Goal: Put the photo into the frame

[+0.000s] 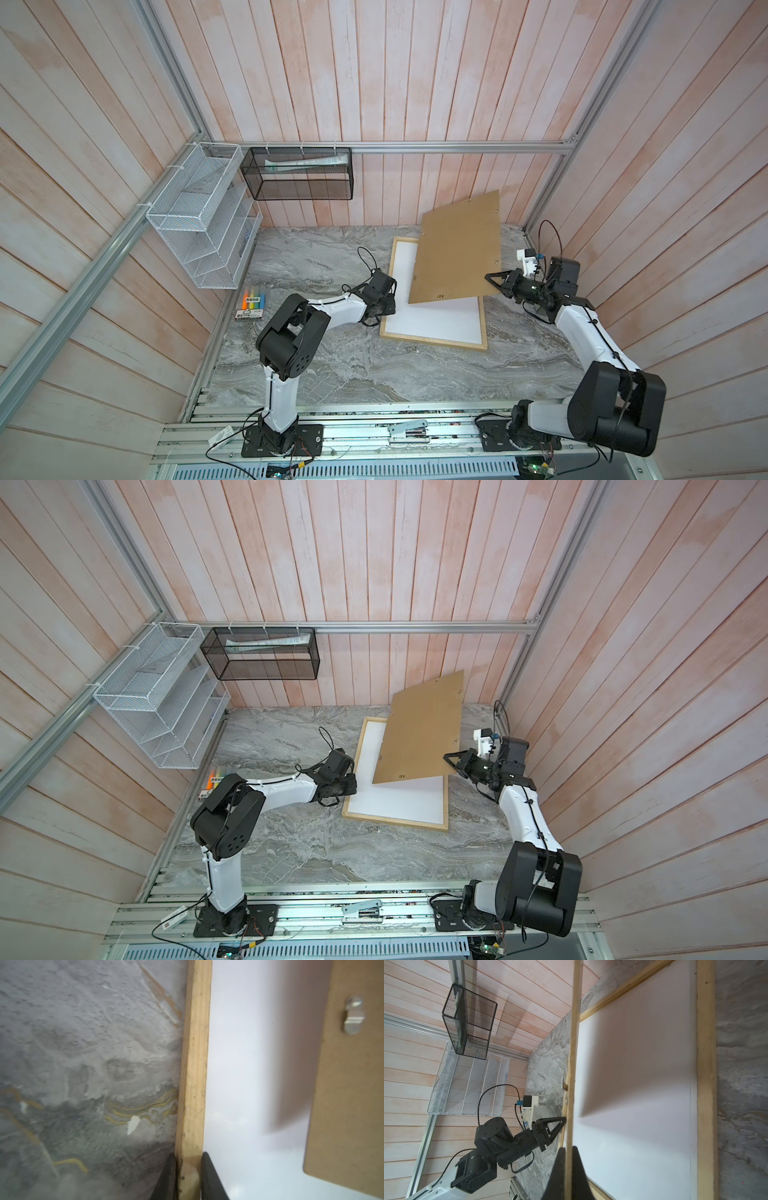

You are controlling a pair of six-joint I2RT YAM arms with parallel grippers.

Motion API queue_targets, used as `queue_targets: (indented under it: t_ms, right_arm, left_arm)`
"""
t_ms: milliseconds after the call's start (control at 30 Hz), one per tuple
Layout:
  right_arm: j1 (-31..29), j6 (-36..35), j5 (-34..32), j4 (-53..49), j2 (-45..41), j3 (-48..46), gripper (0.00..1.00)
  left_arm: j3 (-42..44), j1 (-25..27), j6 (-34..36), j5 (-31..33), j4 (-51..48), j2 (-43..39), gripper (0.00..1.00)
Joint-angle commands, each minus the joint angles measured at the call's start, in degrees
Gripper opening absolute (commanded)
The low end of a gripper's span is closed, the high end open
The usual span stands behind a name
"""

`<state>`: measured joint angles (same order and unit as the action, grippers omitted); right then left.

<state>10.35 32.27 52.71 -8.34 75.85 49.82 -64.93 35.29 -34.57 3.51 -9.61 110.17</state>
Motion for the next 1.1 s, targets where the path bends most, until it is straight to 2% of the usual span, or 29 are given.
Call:
queue_targets:
  t_ms: [0, 267, 467, 667, 1067]
  right_arm:
    - [-3.96, 0.80, 2.12, 7.92, -0.47, -0.37, 0.00]
    - [-13.17, 4.91, 0.74, 16.06, 2.39, -3.98, 0.00]
    - [-17.73, 6.65, 0.76, 18.90, 4.64, -5.58, 0.00]
    - [-20.56, 8.86, 0.89, 21.97, 5.22, -8.06, 0.00]
    - [-21.42, 8.40, 0.49, 18.67, 2.71, -9.37, 0.00]
  left_arm:
    - [5.53, -2.07, -2.98, 2.75, -3.70, -3.10, 0.17]
    - [16.50, -3.15, -3.58, 2.53, -3.64, -13.07, 0.18]
    - [16.20, -4.44, -1.04, 2.28, -6.71, -16.33, 0.39]
    - [16.10, -5.17, -0.18, 2.85, -9.23, -21.65, 0.41]
    - [19.77, -10.36, 1.43, 2.30, -11.02, -26.61, 0.41]
